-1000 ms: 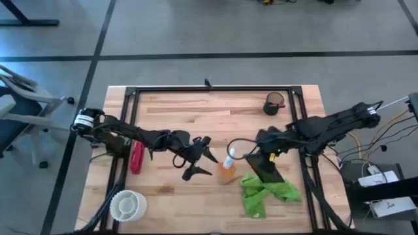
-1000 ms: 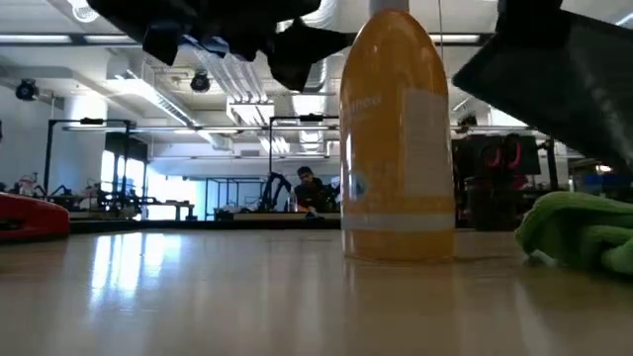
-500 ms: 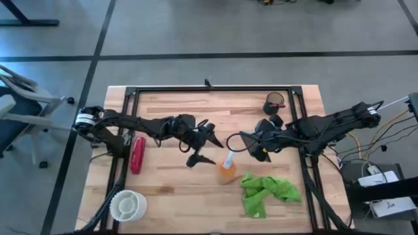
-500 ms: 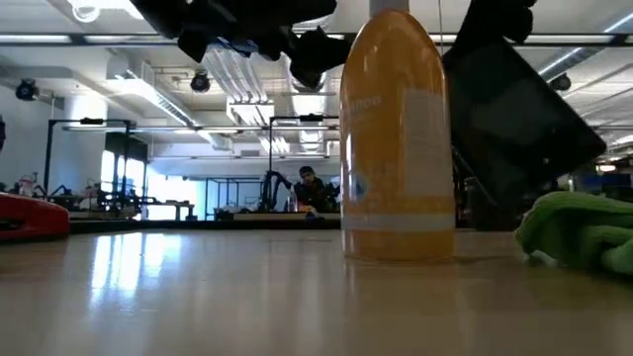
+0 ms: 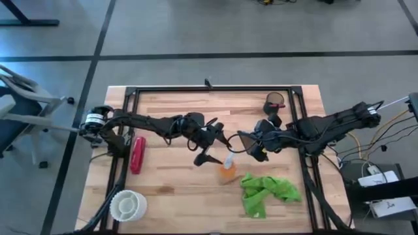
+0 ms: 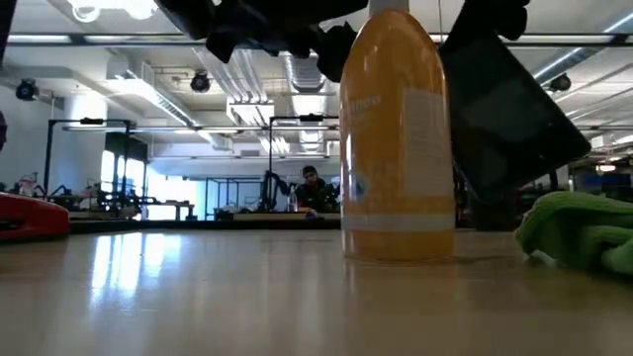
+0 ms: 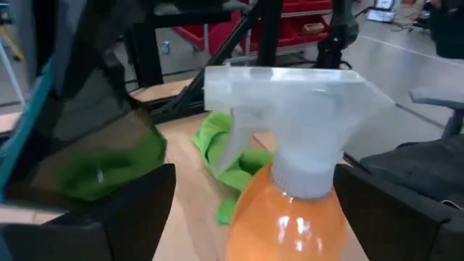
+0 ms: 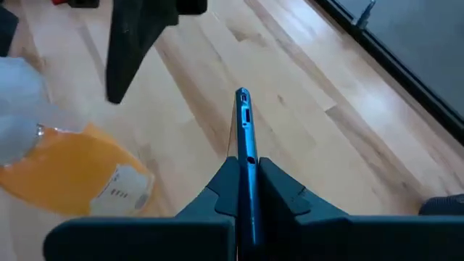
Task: Apply microfiber cloth
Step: Spray the front screen of the blue cellphone with the yellow spray bottle
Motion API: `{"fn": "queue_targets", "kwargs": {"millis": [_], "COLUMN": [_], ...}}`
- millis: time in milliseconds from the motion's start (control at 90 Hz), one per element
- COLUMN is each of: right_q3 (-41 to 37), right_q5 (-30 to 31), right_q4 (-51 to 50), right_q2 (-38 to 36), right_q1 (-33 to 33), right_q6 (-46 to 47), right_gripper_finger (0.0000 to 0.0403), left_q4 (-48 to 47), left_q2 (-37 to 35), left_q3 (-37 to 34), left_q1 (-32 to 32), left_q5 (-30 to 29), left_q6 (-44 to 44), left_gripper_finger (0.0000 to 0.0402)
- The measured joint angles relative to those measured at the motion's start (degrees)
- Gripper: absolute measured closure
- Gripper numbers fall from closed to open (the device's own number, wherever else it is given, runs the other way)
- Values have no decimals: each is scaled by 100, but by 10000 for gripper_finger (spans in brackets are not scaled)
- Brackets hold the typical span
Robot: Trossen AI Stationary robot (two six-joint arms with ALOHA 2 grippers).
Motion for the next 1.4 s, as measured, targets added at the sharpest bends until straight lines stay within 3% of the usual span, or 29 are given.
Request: {"fn": "queue_targets", "kwargs": {"millis": [467, 878, 1400], "right_q3": [-44, -225, -118], "right_q5": [-31, -33, 17], "right_q4": [19, 29, 251], "right_q2": [3, 2, -328], "right_q1": [0, 0, 0], "right_q6": [-69, -89, -823], "right_gripper_finger": [394, 394, 394], "left_q4": [-105, -133, 171], "left_q2": [233, 132, 143], "left_q3": [261, 261, 258], "left_q1": [-27, -277, -400], "left_q5": [138, -655, -675], "left_q6": [-293, -411, -306], "left_gripper_finger": [45, 47, 47]}}
